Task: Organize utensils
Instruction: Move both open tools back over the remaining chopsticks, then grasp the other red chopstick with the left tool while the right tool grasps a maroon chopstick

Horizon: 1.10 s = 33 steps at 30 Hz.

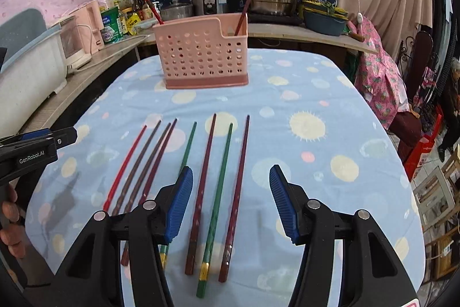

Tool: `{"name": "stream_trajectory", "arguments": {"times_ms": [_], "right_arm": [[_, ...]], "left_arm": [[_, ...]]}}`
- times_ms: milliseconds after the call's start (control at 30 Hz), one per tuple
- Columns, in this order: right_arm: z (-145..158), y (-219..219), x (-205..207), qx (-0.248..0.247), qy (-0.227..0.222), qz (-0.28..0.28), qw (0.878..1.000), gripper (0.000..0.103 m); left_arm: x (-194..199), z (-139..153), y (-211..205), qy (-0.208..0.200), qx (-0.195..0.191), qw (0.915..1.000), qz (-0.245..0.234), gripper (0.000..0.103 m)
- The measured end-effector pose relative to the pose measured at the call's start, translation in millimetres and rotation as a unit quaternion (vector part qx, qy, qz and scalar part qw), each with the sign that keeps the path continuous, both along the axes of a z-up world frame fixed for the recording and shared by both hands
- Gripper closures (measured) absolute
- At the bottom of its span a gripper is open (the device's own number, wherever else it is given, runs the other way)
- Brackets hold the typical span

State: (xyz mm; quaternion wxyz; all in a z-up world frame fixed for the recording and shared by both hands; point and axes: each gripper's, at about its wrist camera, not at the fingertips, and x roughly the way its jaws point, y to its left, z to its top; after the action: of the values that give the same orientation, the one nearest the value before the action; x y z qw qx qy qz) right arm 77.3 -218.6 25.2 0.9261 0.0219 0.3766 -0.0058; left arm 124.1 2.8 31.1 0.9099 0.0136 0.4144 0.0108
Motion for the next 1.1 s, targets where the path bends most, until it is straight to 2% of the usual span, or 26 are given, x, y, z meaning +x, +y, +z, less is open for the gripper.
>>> {"name": "stream_trajectory", "arguments": {"times_ms": [200, 467, 633, 1100], "right_arm": [[-19.2, -6.9, -10.6, 0.003, 0.023, -0.009, 1.000, 0.051], [-46.1, -7.6, -14.6, 0.008, 0.059, -0.002, 0.998, 0.070], [-53.6, -4.6, -12.6, 0.010, 0.070, 0.001, 0.997, 0.076], [-59.3, -1.1, -12.1, -0.003, 0.072, 0.003, 0.997, 0.081]], "left_arm": [[-8.9, -19.7, -1.0, 0.027, 0.000, 0.9996, -0.002, 0.045], [-17.2, -40.0, -1.7, 0.056, -0.006, 0.9984, -0.003, 0.045], [-19.8, -45.7, -0.4, 0.064, -0.014, 0.9978, -0.001, 0.045], [-24.0, -50.7, -0.7, 0.071, -0.025, 0.9971, -0.009, 0.045]]}}
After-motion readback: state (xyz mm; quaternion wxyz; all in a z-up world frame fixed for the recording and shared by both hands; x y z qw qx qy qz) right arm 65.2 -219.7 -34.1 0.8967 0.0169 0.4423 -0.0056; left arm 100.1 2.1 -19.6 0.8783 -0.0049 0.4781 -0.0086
